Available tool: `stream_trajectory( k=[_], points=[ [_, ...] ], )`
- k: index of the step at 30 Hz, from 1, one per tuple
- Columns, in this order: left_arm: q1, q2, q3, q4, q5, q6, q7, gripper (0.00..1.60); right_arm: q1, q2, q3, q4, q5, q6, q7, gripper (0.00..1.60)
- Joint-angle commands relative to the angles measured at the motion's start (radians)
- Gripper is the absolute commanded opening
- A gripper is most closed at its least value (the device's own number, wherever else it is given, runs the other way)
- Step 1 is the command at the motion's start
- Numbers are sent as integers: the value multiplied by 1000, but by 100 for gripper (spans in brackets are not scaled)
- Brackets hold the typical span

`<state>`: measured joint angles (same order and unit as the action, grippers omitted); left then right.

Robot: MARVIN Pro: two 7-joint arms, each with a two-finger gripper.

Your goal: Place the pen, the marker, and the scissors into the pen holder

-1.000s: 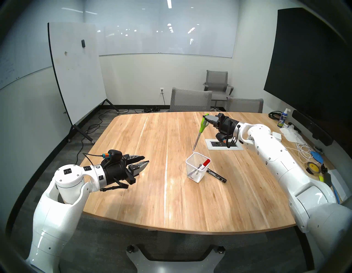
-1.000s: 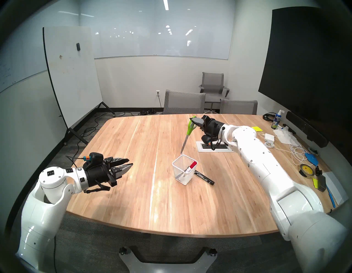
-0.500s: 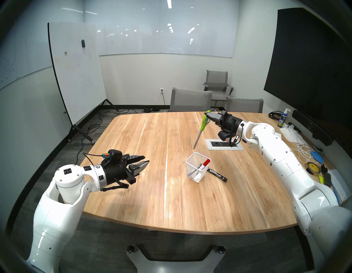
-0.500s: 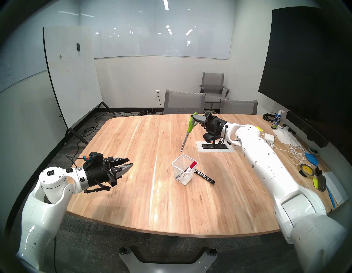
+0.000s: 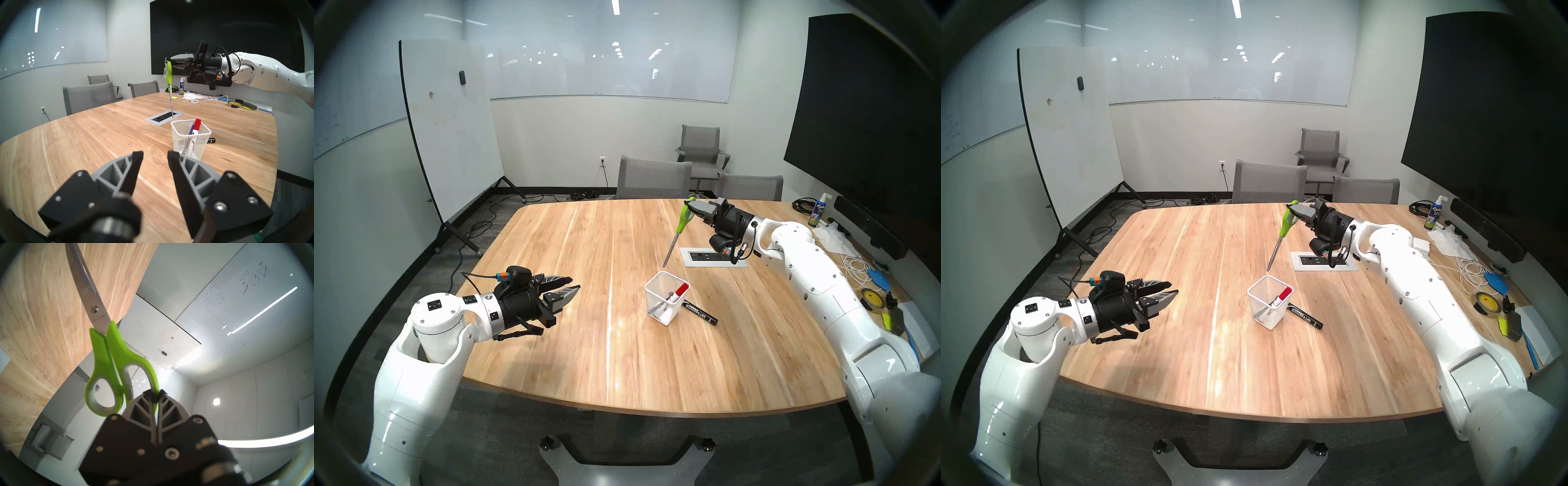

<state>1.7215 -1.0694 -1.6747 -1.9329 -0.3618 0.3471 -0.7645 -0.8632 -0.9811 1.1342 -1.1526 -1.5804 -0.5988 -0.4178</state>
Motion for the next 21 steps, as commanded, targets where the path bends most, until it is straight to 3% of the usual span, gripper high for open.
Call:
stream_trajectory(
  k=[1, 21],
  points=[
    [-5, 0, -5, -19, -1, -2, 1, 93, -14, 30, 34, -64, 28, -8, 4, 0],
    [-5, -3, -6, -19, 2, -2, -1, 93, -124, 91, 92, -205, 48, -10, 17, 0]
  ],
)
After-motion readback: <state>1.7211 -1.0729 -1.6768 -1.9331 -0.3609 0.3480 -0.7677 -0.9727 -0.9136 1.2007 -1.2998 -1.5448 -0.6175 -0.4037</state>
